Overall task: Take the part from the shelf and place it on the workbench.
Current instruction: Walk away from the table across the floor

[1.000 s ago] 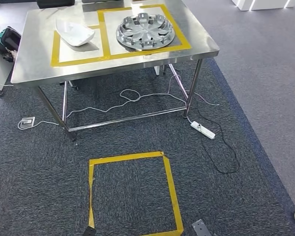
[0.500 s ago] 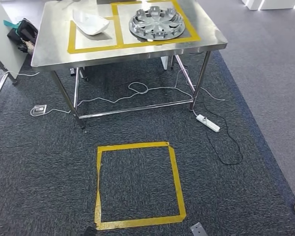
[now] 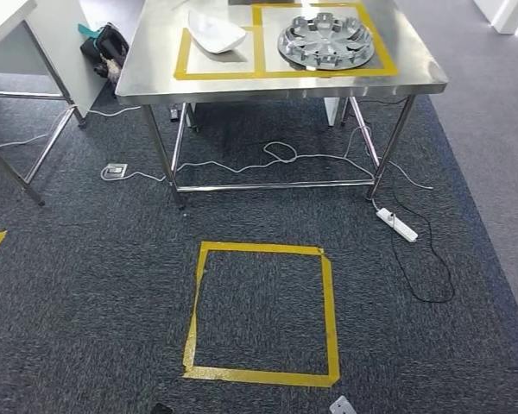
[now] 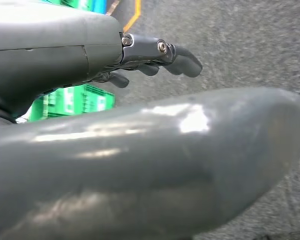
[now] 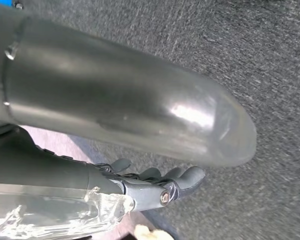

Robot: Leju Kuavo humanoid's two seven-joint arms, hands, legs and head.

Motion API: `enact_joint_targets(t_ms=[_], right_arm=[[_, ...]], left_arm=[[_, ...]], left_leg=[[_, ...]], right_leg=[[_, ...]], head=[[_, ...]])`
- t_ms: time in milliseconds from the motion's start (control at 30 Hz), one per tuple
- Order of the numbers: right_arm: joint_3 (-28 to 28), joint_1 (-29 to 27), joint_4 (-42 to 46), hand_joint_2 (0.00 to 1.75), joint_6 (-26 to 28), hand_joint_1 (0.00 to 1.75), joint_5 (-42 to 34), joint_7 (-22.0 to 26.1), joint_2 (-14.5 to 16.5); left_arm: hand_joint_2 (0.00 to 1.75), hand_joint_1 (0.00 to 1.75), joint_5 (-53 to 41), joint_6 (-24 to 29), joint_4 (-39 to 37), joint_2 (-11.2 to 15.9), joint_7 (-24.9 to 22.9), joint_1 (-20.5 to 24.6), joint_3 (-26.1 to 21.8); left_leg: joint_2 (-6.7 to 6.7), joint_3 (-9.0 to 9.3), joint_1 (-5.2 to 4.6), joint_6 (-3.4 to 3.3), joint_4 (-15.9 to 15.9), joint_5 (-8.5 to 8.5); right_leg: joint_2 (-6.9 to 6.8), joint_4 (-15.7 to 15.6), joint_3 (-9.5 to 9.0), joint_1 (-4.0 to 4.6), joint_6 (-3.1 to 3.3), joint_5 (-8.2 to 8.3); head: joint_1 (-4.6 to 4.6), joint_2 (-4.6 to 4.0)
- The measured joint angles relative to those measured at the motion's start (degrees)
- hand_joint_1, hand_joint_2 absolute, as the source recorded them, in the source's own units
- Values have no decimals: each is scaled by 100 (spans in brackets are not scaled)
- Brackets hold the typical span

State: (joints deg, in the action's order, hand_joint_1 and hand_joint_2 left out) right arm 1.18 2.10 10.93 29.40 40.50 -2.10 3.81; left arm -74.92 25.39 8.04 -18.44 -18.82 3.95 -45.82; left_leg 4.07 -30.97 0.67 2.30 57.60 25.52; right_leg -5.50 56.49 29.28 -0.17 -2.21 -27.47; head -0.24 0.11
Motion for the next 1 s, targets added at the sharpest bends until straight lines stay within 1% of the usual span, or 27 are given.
enact_joint_targets(t_ms=[33,67,100,133,167,200,233,267,300,333,367,400,433,467,500,533,567,633,700,733,767,800,833,900,933,967,1000], right_arm=[[-11,5,-1,0,0,0,3,-2,-1],[-23,14,-2,0,0,0,7,-4,-1],[-35,23,-2,0,0,0,10,-5,-1],[-45,29,-2,0,0,0,12,-7,-1],[-52,30,-3,0,0,0,13,-7,0],[-58,23,-6,0,-1,0,14,-7,1],[-62,12,-9,0,-1,0,15,-6,2],[-64,-3,-14,0,-2,0,15,-5,3],[-67,-16,-19,0,-3,0,13,-2,3],[-68,-24,-21,0,-3,0,9,6,4],[-68,-26,-23,0,-3,0,0,19,4],[-67,-25,-24,0,-3,0,-16,45,4],[-66,-20,-24,0,-2,0,-48,94,4],[-61,-14,-23,0,-2,0,-104,181,4],[-51,-3,-22,0,4,0,-179,310,7],[-32,6,-21,0,22,0,-264,462,18],[0,11,-20,0,55,0,-345,604,38],[80,10,-20,0,144,0,-439,771,78],[137,10,-20,0,214,0,-463,808,103],[151,10,-20,0,238,0,-458,811,114],[160,11,-20,0,258,0,-443,811,123],[168,15,-20,0,275,0,-422,810,132],[177,18,-20,0,284,0,-401,809,134],[189,25,-21,0,275,0,-365,805,132],[192,23,-22,0,264,0,-350,798,125],[195,21,-22,0,256,0,-335,785,115],[196,19,-22,0,253,0,-320,767,105]], left_arm=[[0,0,-1,-2,0,-3,0,-2,4],[0,0,-1,-3,0,-3,0,-6,4],[0,0,-1,-3,0,-5,0,-8,3],[0,0,0,-3,0,-7,0,-9,3],[0,0,1,-4,0,-8,0,-9,4],[0,0,3,-5,0,-10,0,-7,4],[0,0,8,-10,0,-9,0,-6,5],[0,0,16,-19,0,-9,0,-7,5],[0,0,30,-31,0,-8,0,-8,5],[0,0,46,-43,0,-8,0,-9,4],[0,0,62,-52,0,-8,0,-9,4],[0,0,81,-58,0,-9,0,-9,4],[0,0,103,-61,0,-10,0,-7,5],[0,0,139,-59,0,-12,1,-5,7],[0,0,188,-54,0,-12,5,-5,8],[0,0,241,-49,0,-10,10,-6,10],[0,0,293,-43,0,-7,15,-6,17],[0,0,348,-44,0,-2,20,-6,58],[0,0,360,-52,0,-3,20,-5,107],[0,0,360,-56,0,-5,20,-5,124],[0,0,358,-58,0,-8,20,-5,135],[0,0,356,-60,0,-10,20,-7,150],[0,0,355,-65,0,-10,21,-9,171],[0,0,354,-82,0,-9,29,-13,225],[0,0,351,-95,0,-9,33,-14,246],[0,0,349,-110,0,-8,37,-15,261],[0,0,344,-126,0,-8,37,-15,271]], left_leg=[[8,-1,-18,-64,-50,34],[-49,-35,-20,-135,-56,32],[-109,-59,-20,-194,-68,23],[-164,-84,-20,-243,-74,-4],[-221,-107,-16,-290,-83,-34],[-280,-134,-15,-328,-86,-61],[-345,-166,-23,-358,-85,-87],[-420,-199,-35,-378,-84,-112],[-500,-227,-47,-388,-83,-137],[-581,-249,-57,-388,-82,-160],[-664,-264,-62,-379,-82,-184],[-732,-273,-64,-368,-81,-204],[-793,-279,-69,-351,-77,-224],[-840,-293,-76,-333,-67,-240],[-868,-311,-80,-309,-62,-257],[-889,-330,-83,-293,-54,-264],[-897,-351,-81,-321,-53,-265],[-898,-371,-72,-396,-72,-282],[-897,-365,-66,-425,-148,-343],[-898,-312,-41,-417,-270,-411],[-897,-247,-20,-424,-419,-484],[-897,-182,9,-431,-571,-569],[-896,-144,41,-398,-677,-641],[-905,-183,84,-328,-718,-705],[-925,-222,118,-281,-710,-717],[-959,-268,164,-225,-690,-727],[-1005,-327,223,-153,-645,-734]], right_leg=[[-52,16,11,13,-32,0],[-102,20,-7,14,-60,5],[-99,36,-4,0,-94,-9],[-14,105,24,-14,-126,-72],[124,288,109,-26,-149,-207],[295,604,252,-32,-163,-402],[430,1017,432,-31,-163,-616],[496,1422,616,-30,-157,-783],[523,1692,741,-29,-147,-854],[537,1747,770,-26,-130,-811],[559,1560,682,-23,-107,-662],[606,1190,496,-18,-77,-453],[684,763,290,-16,-46,-281],[757,400,121,-19,-24,-162],[815,168,25,-17,-9,-105],[848,67,3,-16,-8,-100],[847,46,17,-13,-20,-84],[848,38,47,0,-22,-49],[846,-13,53,3,-30,0],[825,-42,37,4,-37,27],[782,-46,34,10,-51,8],[735,62,78,19,-66,-102],[685,290,177,10,-73,-285],[635,943,478,-47,-134,-715],[622,1158,562,-93,-180,-808],[616,1186,552,-144,-238,-788],[624,996,427,-202,-308,-669]], head=[[9,0],[24,0],[32,0],[38,0],[43,0],[54,0],[60,0],[64,0],[63,0],[63,0],[62,0],[64,0],[67,0],[66,0],[67,0],[65,0],[62,0],[60,0],[56,0],[54,0],[56,0],[58,0],[64,0],[67,0],[67,0],[64,0],[66,0]])
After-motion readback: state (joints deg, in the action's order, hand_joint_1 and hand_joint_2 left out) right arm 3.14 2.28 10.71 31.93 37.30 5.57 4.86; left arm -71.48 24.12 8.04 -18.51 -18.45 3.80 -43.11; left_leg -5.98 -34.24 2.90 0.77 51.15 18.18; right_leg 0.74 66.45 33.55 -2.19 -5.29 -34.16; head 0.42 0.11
